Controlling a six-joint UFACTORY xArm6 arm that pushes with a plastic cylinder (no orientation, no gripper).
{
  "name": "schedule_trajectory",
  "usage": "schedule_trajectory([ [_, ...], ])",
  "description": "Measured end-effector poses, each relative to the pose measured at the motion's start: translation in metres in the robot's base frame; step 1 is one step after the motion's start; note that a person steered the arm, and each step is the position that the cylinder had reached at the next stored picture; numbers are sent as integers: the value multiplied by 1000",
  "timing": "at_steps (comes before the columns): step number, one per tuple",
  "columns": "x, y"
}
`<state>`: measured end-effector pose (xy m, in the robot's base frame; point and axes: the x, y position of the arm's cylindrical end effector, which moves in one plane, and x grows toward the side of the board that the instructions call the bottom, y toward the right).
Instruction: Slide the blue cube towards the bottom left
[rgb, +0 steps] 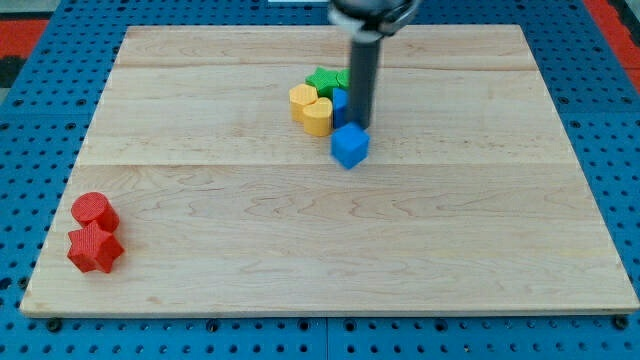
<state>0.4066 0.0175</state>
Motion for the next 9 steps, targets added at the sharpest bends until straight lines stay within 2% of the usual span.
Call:
schedule_trajectory([
  [1,17,-13],
  [2,12,53],
  [3,62,47],
  [4,81,-40],
  [5,81,-76],
  [6,67,-15],
  [7,22,-19],
  [8,15,-87],
  [9,60,-140],
])
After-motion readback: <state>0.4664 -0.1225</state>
